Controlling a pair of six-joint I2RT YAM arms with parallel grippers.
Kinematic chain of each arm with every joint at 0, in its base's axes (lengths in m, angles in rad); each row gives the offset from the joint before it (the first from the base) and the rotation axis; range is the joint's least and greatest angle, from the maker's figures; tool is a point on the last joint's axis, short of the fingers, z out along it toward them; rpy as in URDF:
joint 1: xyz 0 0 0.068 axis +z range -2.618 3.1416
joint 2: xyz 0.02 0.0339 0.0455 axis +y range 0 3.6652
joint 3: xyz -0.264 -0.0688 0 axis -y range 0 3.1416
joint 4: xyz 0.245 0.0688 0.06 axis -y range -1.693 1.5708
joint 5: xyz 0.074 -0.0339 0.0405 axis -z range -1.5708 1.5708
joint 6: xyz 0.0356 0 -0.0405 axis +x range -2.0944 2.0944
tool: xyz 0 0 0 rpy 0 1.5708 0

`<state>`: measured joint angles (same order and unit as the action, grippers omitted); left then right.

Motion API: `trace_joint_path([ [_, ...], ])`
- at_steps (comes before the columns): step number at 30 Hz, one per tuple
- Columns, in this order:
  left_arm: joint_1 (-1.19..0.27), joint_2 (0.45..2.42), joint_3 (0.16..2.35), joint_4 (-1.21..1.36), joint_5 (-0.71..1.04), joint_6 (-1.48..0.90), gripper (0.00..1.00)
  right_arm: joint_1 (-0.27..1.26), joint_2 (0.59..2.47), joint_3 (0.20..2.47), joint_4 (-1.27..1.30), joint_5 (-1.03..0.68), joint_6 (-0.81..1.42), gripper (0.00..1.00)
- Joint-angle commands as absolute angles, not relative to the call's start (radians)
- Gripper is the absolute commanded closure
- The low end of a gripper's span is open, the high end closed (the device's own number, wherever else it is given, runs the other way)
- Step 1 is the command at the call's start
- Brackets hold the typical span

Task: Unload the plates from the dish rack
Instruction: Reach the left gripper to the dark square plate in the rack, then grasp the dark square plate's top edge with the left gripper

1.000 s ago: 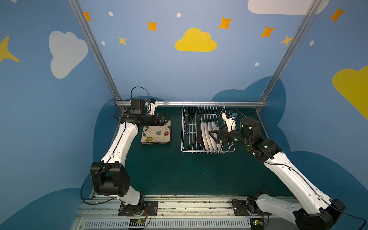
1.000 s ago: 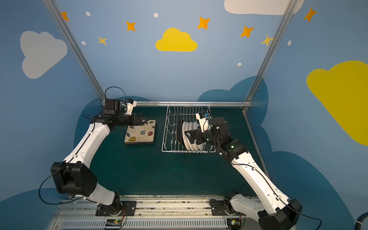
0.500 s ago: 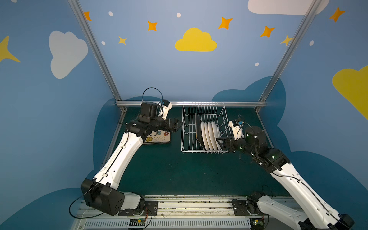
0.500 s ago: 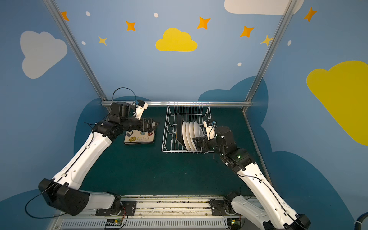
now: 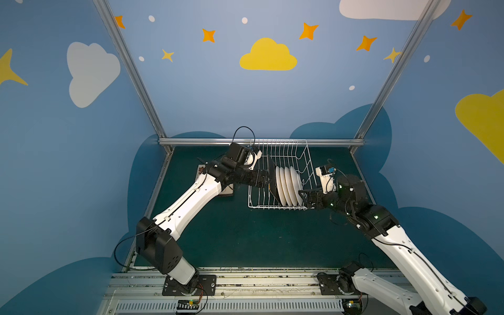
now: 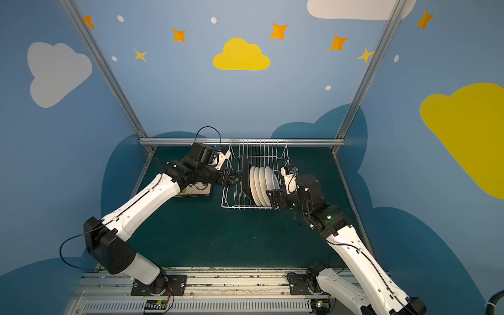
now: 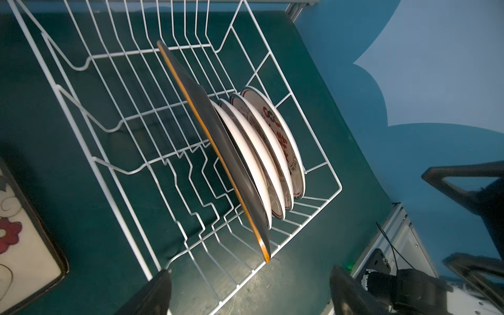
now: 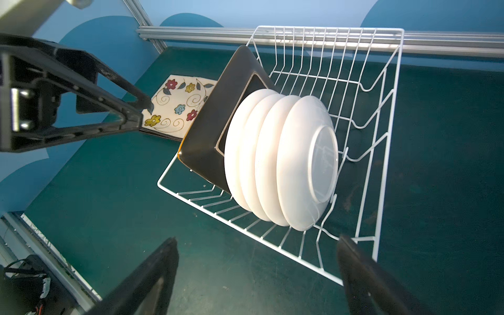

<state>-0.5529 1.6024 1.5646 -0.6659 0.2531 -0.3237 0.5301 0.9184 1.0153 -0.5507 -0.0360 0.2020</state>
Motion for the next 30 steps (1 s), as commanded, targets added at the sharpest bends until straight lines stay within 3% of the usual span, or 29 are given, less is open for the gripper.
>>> trace_joint_path([
  [1, -0.567, 1.650, 1.618, -0.700, 0.200, -0.383, 0.17, 0.519, 0.901, 1.011, -0.547, -0.024, 0.202, 0.10],
  [27, -0.575, 1.910, 1.761, -0.665, 0.227, -0.498, 0.61, 0.496, 0.931, 1.016, -0.460, -0.062, 0.226, 0.10],
  [30, -0.575, 1.920, 1.766, -0.663, 0.227, -0.508, 0.62, 0.493, 0.927, 1.009, -0.454, -0.057, 0.230, 0.10],
])
